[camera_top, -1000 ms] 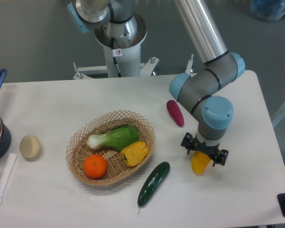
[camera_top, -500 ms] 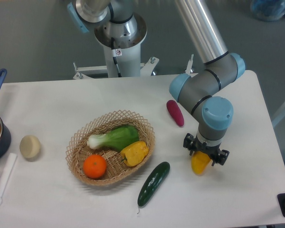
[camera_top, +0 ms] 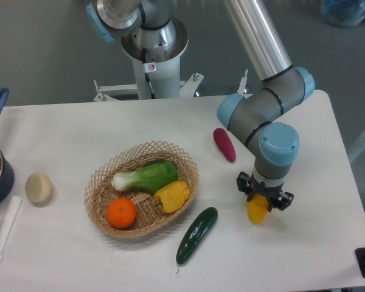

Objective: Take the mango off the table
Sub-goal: 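Lift the grasped mango up off the table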

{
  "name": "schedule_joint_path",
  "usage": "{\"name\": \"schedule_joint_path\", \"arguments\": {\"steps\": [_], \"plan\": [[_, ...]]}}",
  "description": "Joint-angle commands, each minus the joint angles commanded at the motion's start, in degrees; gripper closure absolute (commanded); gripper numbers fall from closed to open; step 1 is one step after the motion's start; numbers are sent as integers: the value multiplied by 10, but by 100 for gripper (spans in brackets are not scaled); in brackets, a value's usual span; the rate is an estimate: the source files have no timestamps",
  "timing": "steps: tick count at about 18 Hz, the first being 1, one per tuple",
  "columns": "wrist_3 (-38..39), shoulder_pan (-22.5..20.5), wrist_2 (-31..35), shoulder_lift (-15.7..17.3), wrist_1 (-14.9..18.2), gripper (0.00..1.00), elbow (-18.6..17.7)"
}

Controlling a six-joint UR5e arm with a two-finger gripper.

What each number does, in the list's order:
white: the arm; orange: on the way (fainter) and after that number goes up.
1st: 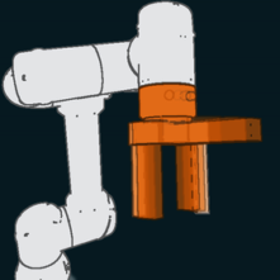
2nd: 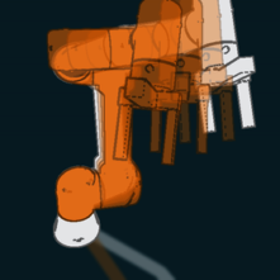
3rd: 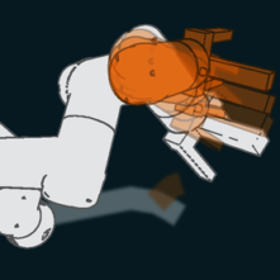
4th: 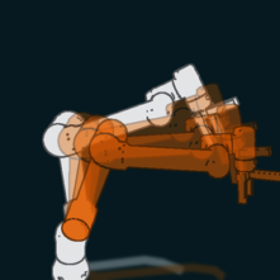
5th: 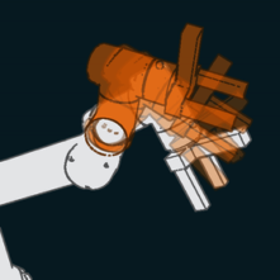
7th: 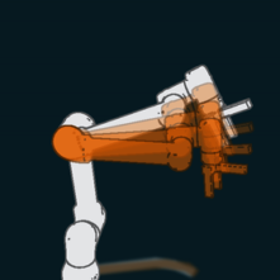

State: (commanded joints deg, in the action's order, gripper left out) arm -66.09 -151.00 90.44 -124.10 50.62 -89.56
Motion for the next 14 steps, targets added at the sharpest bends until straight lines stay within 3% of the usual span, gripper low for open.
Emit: {"name": "schedule_joint_path", "arguments": {"steps": [3, 7, 10, 14], "plan": [[0, 0, -1, 4, 0, 64, 3], [5, 2, -19, 58, 3, 64, 8], [25, 1, -88, 104, 3, 64, 17], [107, 3, -169, 144, 3, 64, 38]]}}
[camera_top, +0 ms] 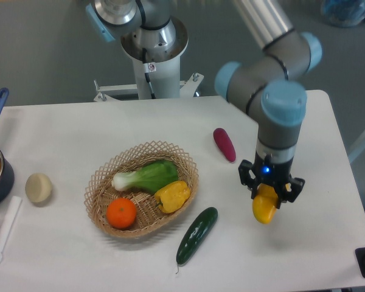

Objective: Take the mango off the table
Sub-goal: 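Lift the grasped mango up off the table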

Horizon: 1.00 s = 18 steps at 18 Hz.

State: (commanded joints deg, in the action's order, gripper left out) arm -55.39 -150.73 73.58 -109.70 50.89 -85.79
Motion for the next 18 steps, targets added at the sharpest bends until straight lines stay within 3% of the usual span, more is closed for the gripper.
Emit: {"name": "schedule_joint_path", "arguments": {"steps": [6, 10, 18], "plan": [[92, -8, -77, 32, 0, 64, 30], [141, -11, -83, 34, 0, 64, 52], [153, -10, -83, 34, 0, 64, 55]]}}
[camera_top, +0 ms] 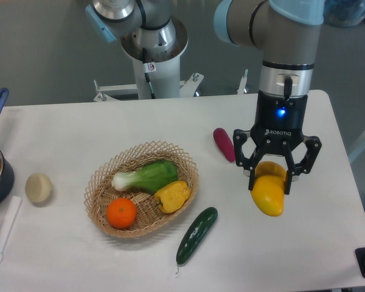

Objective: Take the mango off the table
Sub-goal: 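Lift the grasped mango up off the table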

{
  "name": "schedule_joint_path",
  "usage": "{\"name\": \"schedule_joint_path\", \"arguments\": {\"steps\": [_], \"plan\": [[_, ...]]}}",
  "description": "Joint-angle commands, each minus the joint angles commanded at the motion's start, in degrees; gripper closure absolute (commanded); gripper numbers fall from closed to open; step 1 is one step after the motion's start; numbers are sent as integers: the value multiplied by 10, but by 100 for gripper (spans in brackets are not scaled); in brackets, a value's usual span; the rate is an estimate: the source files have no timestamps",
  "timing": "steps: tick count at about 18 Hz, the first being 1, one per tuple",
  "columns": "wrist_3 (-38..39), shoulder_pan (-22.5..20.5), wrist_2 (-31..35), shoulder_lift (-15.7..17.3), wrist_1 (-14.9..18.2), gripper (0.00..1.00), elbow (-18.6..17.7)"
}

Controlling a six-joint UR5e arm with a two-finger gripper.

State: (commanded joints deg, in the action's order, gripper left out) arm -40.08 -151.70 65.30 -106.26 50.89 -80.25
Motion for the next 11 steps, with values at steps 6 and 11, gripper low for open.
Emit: {"name": "schedule_joint_path", "arguments": {"steps": [6, 11], "plan": [[0, -1, 1, -1, 1, 64, 1], [-1, -2, 1, 0, 1, 64, -4]]}}
